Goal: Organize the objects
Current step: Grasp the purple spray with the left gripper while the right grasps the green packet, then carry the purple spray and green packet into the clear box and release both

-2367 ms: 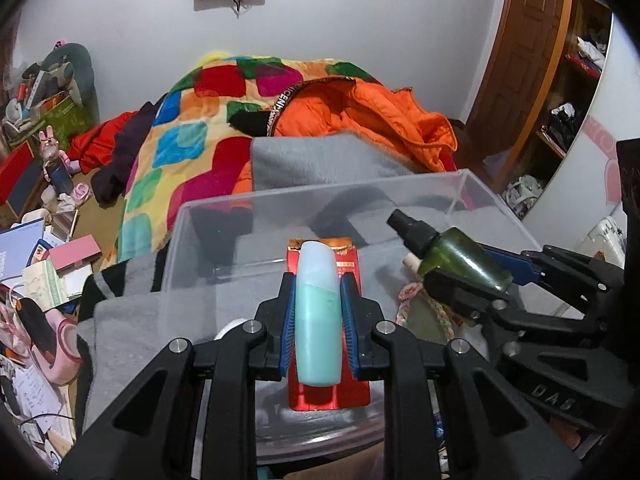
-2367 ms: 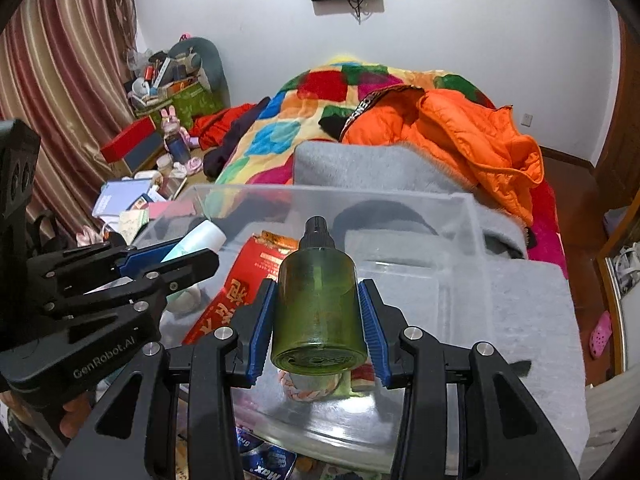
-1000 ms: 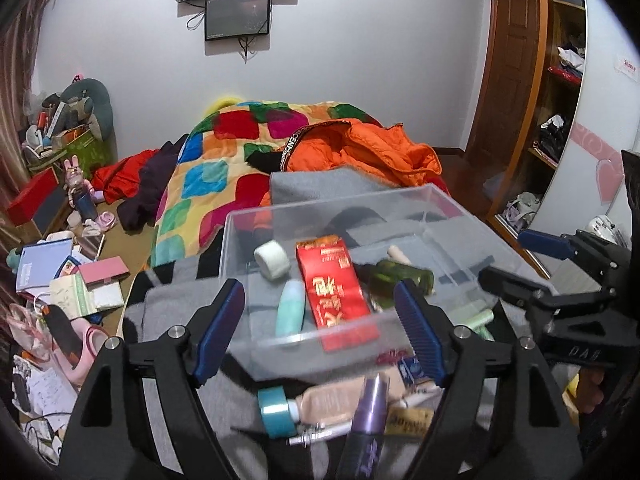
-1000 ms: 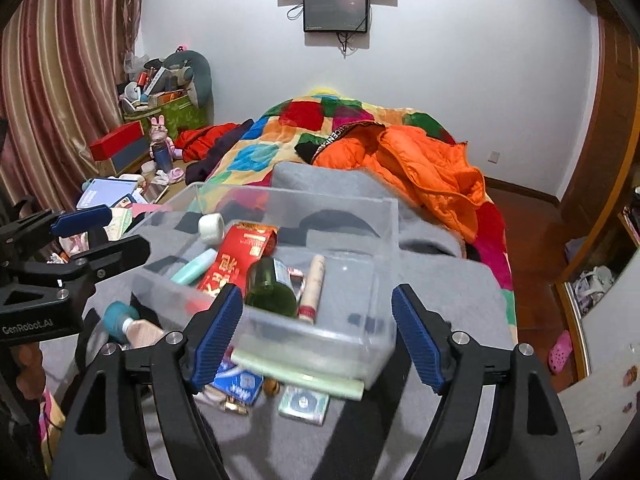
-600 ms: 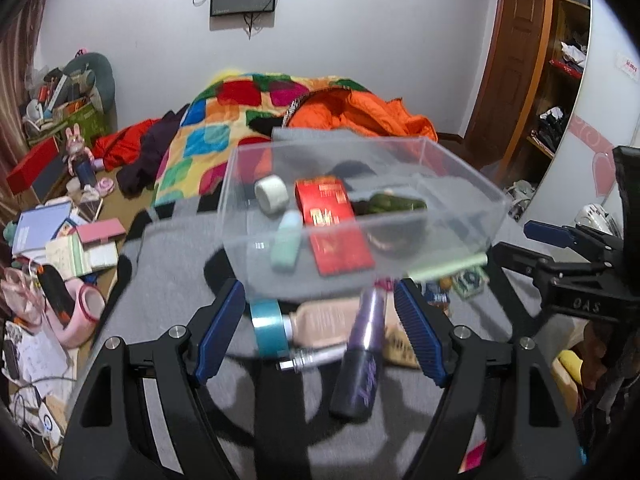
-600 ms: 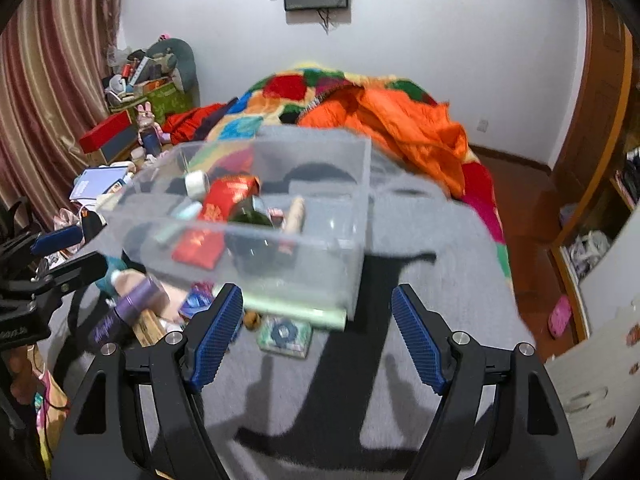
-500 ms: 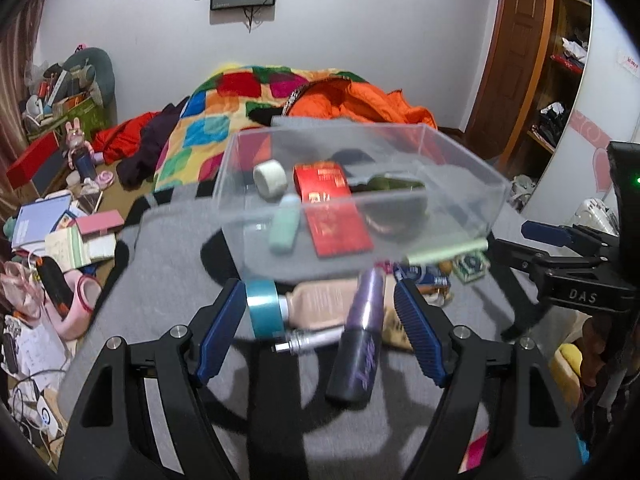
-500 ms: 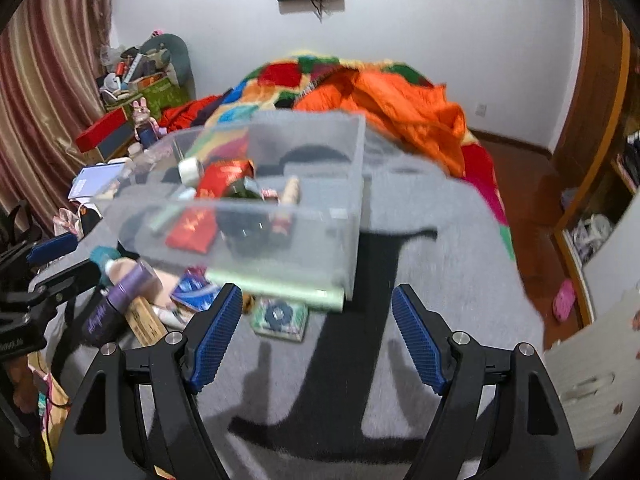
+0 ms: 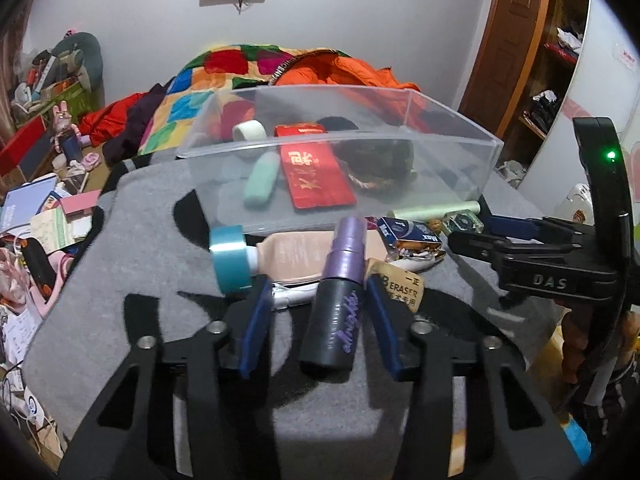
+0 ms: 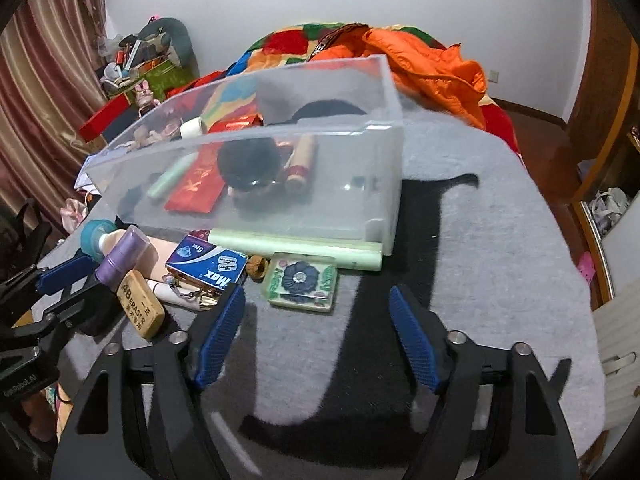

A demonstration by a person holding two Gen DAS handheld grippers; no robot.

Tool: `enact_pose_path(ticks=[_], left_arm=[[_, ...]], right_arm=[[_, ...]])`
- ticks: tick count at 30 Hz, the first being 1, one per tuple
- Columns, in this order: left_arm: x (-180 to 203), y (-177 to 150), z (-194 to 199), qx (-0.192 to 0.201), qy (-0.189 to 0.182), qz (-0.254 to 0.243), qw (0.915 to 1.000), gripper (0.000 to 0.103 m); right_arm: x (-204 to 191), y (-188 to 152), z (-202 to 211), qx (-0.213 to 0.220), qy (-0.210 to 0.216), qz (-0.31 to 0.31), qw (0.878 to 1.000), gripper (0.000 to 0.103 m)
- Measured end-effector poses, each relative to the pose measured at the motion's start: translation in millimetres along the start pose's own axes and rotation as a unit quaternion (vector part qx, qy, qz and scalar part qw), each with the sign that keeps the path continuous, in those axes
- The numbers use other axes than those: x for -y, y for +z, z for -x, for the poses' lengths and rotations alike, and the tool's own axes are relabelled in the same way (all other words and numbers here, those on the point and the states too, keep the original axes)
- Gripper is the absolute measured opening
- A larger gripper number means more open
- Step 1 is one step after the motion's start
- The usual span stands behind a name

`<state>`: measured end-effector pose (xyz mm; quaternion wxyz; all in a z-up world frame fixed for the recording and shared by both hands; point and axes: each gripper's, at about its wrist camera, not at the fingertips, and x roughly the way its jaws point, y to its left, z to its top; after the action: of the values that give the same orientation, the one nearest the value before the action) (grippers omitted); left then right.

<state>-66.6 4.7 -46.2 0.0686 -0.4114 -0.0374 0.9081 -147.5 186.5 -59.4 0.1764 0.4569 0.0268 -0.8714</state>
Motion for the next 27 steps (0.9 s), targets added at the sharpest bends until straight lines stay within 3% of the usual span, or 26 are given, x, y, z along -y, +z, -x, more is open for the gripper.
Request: enact_pose_path(ticks=[5,9,17,27], left_arm=[[2,-2,-1,0.007,-0.009,0.002,0.9999,0.030],[6,-5,0,0.013,-0.008,-0.003,0.9999,0.027],[0,-3,13,0.027,-0.010,0.011,0.9995,0.025],[-9,14,40,0.064,-0.012,0.028,0.9975,0.025]], right_arm=[[0,2,0,0.007,-0.004,-0.002,1.000,0.050],[-3,1,0,0.012,-0.015,0.004,1.000,0.034],[-2,-3,16,0.025,-0.012,0.005,1.000,0.033],[-13,11,50,0.073,0.007,0.019,0.997,0.033]])
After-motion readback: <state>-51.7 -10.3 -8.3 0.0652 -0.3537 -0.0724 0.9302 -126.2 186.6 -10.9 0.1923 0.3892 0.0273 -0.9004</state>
